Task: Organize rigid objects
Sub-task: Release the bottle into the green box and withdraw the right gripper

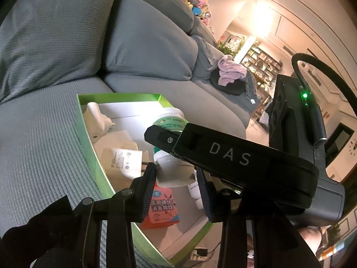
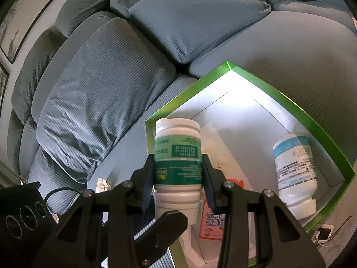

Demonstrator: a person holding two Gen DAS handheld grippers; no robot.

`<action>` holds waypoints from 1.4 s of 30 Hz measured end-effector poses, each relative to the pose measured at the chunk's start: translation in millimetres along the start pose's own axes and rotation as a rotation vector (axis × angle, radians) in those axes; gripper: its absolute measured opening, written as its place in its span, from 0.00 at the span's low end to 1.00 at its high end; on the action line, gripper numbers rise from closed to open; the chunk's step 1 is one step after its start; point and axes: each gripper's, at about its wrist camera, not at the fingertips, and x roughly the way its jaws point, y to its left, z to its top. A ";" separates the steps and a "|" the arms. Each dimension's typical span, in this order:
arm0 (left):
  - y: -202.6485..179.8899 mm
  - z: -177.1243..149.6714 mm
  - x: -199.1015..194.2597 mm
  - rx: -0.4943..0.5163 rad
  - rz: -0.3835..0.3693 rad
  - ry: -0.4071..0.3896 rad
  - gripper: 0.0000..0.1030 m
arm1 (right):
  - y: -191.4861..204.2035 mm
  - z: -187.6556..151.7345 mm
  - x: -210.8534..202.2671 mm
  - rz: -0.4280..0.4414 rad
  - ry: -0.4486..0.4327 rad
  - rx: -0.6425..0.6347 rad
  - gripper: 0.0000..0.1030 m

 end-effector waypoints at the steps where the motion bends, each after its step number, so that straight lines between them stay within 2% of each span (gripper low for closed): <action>1: 0.3 -0.1 1.4 -0.004 -0.002 0.004 0.37 | -0.6 0.0 0.5 -0.004 0.001 0.001 0.38; 14: 7.4 -4.0 17.2 -0.065 -0.021 0.067 0.37 | -13.7 -2.3 12.8 -0.064 0.051 0.038 0.38; 20: 7.7 -5.1 20.3 -0.073 0.030 0.103 0.37 | -19.7 -1.7 15.1 -0.106 0.054 0.060 0.39; 21: 7.2 -5.0 19.7 -0.067 0.040 0.105 0.40 | -20.5 -1.3 14.9 -0.125 0.055 0.060 0.40; 22: 6.2 -4.9 16.7 -0.058 0.058 0.103 0.44 | -19.8 -1.1 14.0 -0.138 0.052 0.058 0.41; 23: 6.1 -5.0 13.3 -0.049 0.073 0.097 0.51 | -19.2 -1.0 12.7 -0.151 0.045 0.055 0.49; 24: 6.6 -5.0 8.0 -0.040 0.086 0.086 0.54 | -18.2 -0.6 9.6 -0.163 0.028 0.053 0.59; 26: 10.1 -4.0 -7.3 -0.034 0.117 0.045 0.55 | -15.0 -0.6 3.2 -0.170 -0.006 0.051 0.68; 28: 17.5 -3.5 -19.5 -0.042 0.145 0.017 0.56 | -8.7 -0.7 -4.0 -0.162 -0.038 0.037 0.69; 31: 28.7 -2.8 -43.5 -0.045 0.232 -0.033 0.56 | 1.6 -1.4 -7.4 -0.157 -0.060 0.009 0.72; 38: 62.4 -8.5 -108.1 -0.062 0.437 -0.117 0.57 | 45.2 -11.9 3.7 -0.069 -0.037 -0.056 0.73; 42: 95.1 -18.0 -156.2 -0.124 0.588 -0.170 0.57 | 84.2 -23.9 13.1 -0.019 -0.006 -0.145 0.73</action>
